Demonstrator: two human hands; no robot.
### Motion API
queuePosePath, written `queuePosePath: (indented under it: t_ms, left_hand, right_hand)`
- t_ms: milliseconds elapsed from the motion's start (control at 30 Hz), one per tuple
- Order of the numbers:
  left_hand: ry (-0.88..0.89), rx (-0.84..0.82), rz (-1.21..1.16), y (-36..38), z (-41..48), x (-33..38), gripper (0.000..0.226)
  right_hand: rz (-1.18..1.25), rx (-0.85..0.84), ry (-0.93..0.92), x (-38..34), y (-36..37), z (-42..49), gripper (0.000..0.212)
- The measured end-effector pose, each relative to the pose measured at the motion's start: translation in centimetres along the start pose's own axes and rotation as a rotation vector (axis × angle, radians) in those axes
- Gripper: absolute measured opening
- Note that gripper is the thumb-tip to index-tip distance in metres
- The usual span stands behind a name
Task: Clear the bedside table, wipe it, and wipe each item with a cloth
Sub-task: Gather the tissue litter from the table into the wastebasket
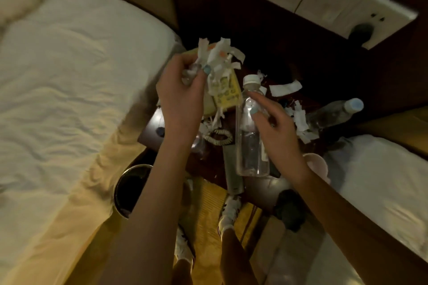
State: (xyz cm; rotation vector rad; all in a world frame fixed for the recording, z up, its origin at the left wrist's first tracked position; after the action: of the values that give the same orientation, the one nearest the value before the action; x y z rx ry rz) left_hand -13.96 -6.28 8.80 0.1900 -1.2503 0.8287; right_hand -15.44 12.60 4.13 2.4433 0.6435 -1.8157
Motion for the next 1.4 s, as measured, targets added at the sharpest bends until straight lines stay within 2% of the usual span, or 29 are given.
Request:
queuePosePath:
  t_ms: [233,400,567,733,933,1067,1200,1300,1400]
  left_hand:
    - [-0.077,0.091,0.002,-12.1,-1.5,-0.9,0.01]
    - [-0.226,0.15,0.043,-19.8,-5.3,-5.4,0.008]
    - [-0.415,0.138,0.137,-24.0,-12.4,-12.6,0.007]
    - [-0.64,0.118,0.239,-24.9,-19.6,-20.7,0.012]
    - [-0.855,0.104,0.215,-22.7,-25.6,-30.1,0.006]
    - [-0.961,0.152,0.225,-22.1,-29.0,-36.2,0.006]
    - [-1.053,0.104,0.229,-21.2,-31.1,-40.2,0.023]
    - [-1.122,0.1,0.199,-20.8,-32.4,-42.1,0.033]
    - [-1.128,0.128,0.175,-20.6,-33.1,-42.5,0.033]
  right_hand:
    - [0.011,0.009,-0.13,-5.2,7.9,-5.4,0.036]
    - [-0.017,-0.082,-0.153,-4.3,15.6,-9.3,0.035]
    - [-0.054,-0.226,0.023,1.9,21.5,-11.7,0.037]
    - [-0.14,-0.325,0.245,10.3,25.3,-12.0,0.037]
    - [-0.315,-0.42,0.288,21.2,29.5,-10.1,0.032]
    - [-0.424,-0.53,0.284,28.0,33.3,-7.3,0.036]
    - [-0.47,-0.605,0.369,32.3,36.0,-5.8,0.037]
    - [-0.492,-0.607,0.365,33.8,37.3,-4.6,0.04]
    - [-0.509,-0.667,0.371,35.0,38.6,-3.3,0.058]
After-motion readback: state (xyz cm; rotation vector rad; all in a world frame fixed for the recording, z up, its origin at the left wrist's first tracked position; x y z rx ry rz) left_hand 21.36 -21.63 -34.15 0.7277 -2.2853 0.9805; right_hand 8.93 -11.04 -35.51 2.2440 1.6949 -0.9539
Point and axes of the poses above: each hand's wrist, its own z-axis towards the middle knuckle, its own y-axis out of the palm, x = y × z, the point moved 4 cm from there along z, towards the middle knuckle, and after that the axes turned 8 degrees about y, right-handed, at the moved point
